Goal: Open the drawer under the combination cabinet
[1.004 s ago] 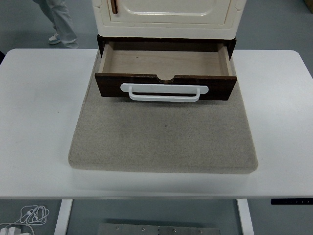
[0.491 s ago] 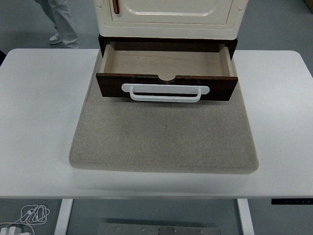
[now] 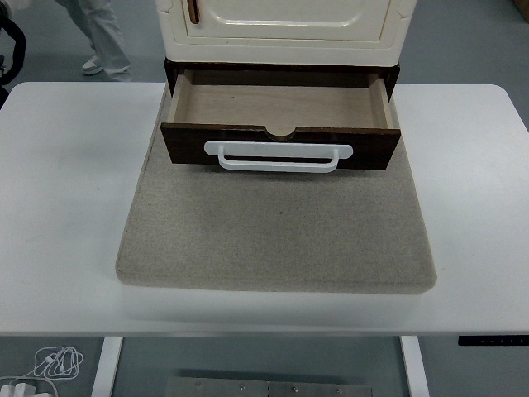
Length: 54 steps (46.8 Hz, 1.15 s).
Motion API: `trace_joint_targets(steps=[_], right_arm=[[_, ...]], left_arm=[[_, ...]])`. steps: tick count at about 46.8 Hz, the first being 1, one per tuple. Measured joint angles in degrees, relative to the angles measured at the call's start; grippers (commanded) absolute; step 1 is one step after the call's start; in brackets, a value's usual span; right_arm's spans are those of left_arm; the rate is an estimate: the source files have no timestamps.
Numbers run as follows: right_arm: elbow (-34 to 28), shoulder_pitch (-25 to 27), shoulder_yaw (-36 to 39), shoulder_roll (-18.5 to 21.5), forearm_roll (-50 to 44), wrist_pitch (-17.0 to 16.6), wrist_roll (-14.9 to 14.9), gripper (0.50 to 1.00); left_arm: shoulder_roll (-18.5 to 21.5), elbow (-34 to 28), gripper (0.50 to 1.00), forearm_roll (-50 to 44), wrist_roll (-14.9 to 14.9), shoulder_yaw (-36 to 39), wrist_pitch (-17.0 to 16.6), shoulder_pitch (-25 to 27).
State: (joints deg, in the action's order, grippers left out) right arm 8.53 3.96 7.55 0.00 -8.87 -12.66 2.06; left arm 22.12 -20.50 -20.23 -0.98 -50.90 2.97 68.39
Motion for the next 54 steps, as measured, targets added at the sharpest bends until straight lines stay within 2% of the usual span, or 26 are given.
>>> trace_joint_targets(steps=[6,18,30,54], right_arm=[[0.0,0.2,0.0,0.0,0.0,0.0,0.0,0.926],[0.0,0.2,0.0,0.0,0.1,-0.4,0.0,0.926],[0.3,0.2,0.0,0.0,-0.1,-0.7,0.0,0.926],[0.2,0.3,0.0,0.0,-0.2,-0.7,0.0,0.926]], left_arm=[[-2.4,0.0,1.0,-0.4,0.0,-1.7,0.8,-2.0],[-6.6,0.1,1.0,-0.5,-0.4,-5.3,4.8,-5.6],[-9.2,3.7,1.0,-1.7,-0.3,-5.3,8.4,-6.2],[-9.7,4.6,1.0,-0.1,0.1,-3.7,8.8,-6.0]])
